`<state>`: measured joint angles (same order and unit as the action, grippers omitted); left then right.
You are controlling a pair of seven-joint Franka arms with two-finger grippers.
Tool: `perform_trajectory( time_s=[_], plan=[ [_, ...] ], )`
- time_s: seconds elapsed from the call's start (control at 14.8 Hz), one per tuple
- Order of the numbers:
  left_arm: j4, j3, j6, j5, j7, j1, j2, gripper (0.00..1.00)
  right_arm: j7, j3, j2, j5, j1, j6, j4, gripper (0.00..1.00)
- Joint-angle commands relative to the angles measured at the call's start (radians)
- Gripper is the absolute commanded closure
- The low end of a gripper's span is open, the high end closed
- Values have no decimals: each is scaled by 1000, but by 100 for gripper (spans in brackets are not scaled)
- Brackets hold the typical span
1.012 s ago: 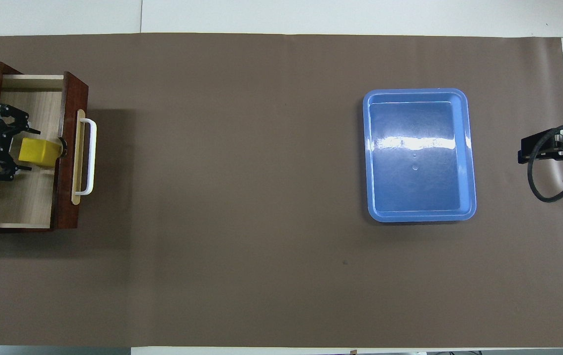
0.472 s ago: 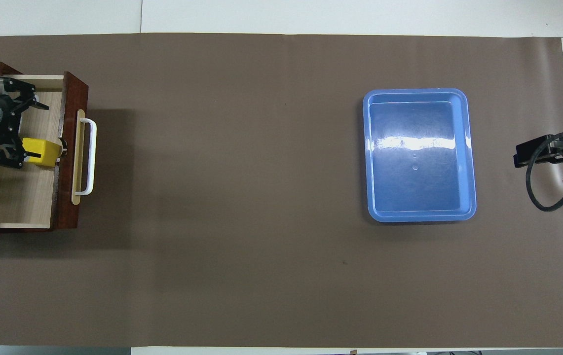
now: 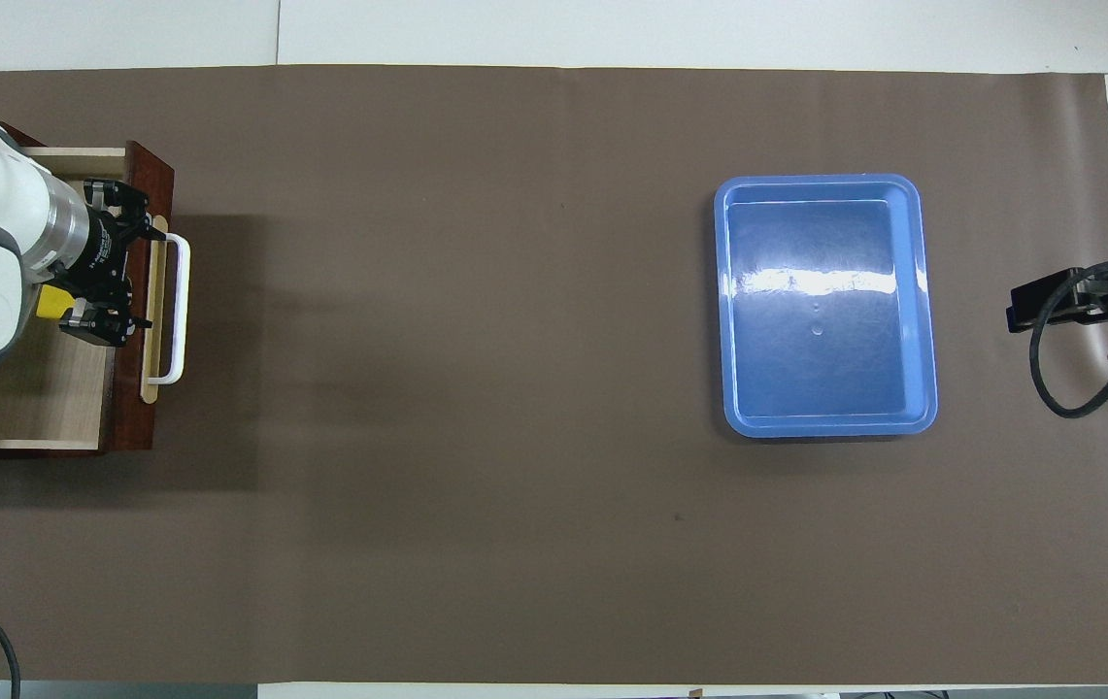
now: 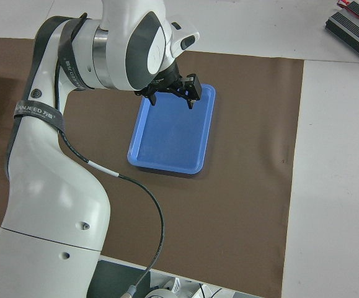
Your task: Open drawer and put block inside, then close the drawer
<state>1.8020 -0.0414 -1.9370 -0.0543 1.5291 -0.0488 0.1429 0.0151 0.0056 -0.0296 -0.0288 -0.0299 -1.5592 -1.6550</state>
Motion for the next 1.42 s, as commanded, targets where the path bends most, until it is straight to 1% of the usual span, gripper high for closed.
perform_trajectory(
  time_s=[0.0,0.13,0.34,0.54,1.01,1.35],
  plan=[
    [33,5,-36,-16,14,12,-17,0,17,4,-16,9,-1,-2,-19,0],
    [39,5,-60,-16,0,47,-17,0,16,4,-16,21,-1,11,-19,0],
    [36,5,-63,-18,-69,92,-16,0,8,4,-16,27,1,24,-19,0],
    [30,6,-82,-51,-84,115,-12,0,6,13,-21,26,2,22,-16,0],
    [30,6,-118,-52,-144,216,-6,0,6,11,-21,26,-13,30,-19,0],
    [17,6,-83,-52,-185,224,-6,0,6,11,-21,26,-8,30,-17,0]
  ],
)
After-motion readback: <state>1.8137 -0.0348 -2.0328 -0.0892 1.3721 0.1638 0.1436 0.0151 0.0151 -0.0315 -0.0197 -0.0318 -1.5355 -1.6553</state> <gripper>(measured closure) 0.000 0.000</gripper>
